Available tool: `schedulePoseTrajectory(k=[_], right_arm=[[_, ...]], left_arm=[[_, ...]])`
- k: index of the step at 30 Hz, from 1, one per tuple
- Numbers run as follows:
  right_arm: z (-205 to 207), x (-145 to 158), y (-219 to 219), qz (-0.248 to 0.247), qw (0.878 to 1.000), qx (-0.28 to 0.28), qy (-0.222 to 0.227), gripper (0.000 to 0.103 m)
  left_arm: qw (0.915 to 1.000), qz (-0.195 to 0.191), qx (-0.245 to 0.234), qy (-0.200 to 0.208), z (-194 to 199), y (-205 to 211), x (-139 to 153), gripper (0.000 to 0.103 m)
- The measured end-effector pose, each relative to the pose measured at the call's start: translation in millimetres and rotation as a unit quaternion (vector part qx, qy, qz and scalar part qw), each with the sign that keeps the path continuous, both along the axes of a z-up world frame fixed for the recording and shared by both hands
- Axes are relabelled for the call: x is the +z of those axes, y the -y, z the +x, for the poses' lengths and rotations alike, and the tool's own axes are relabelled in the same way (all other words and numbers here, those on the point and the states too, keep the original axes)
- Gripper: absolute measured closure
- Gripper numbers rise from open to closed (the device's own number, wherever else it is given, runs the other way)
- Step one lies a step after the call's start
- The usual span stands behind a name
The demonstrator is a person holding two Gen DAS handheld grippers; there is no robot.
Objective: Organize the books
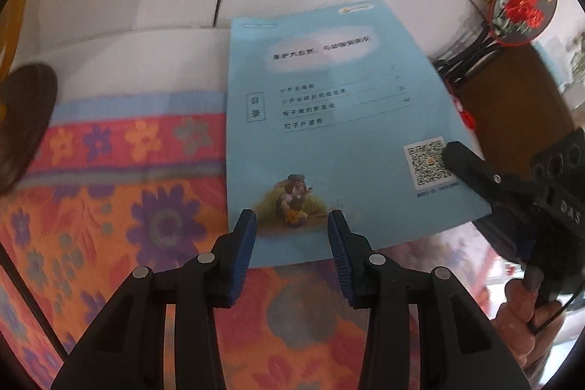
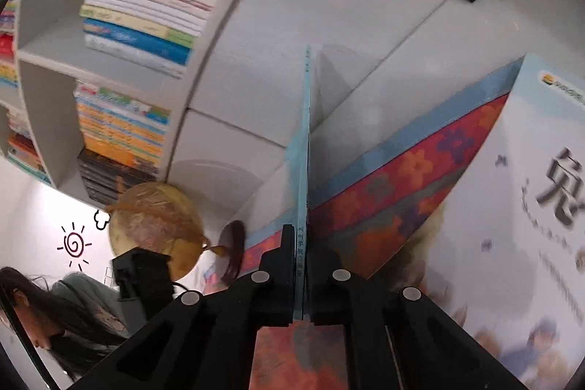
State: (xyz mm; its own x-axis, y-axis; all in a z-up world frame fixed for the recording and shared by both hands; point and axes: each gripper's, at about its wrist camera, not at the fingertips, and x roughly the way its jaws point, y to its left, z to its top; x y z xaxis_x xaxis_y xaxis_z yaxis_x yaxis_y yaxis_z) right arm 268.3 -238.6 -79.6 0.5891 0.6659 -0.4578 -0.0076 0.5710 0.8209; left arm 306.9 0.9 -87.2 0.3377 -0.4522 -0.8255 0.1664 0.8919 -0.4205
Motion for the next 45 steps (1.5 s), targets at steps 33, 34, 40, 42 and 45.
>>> schedulePoseTrajectory(k=[33, 34, 40, 42, 45], right_arm=[[-266.1, 11.4, -167.1, -0.303, 0.931, 0.197, -0.058, 0.071], [-258.7, 11.5, -150.6, -0.297, 0.936, 0.177, -0.069, 0.055], [-232.2, 11.5, -49.5, -0.266, 0.958, 0.062, -0.084, 0.051], [-221.4, 6.8, -27.8, -0.26, 0.961, 0.047, -0.086, 0.051], [-209.1, -5.4, -11.1, -0.248, 0.963, 0.062, -0.089, 0.051]], left_arm=[[0.9956, -0.073, -0.007, -0.058, -211.2, -124.1, 1.5, 0.066], [0.9948, -0.08, -0.014, -0.062, -216.6, -120.3, -1.5, 0.066], [0.9867, -0.109, -0.05, -0.109, -222.9, -60.3, -25.3, 0.065], [0.988, -0.112, -0.044, -0.097, -224.9, -51.3, -22.9, 0.047], [0.9859, -0.128, -0.04, -0.099, -222.5, -45.8, -22.8, 0.035]])
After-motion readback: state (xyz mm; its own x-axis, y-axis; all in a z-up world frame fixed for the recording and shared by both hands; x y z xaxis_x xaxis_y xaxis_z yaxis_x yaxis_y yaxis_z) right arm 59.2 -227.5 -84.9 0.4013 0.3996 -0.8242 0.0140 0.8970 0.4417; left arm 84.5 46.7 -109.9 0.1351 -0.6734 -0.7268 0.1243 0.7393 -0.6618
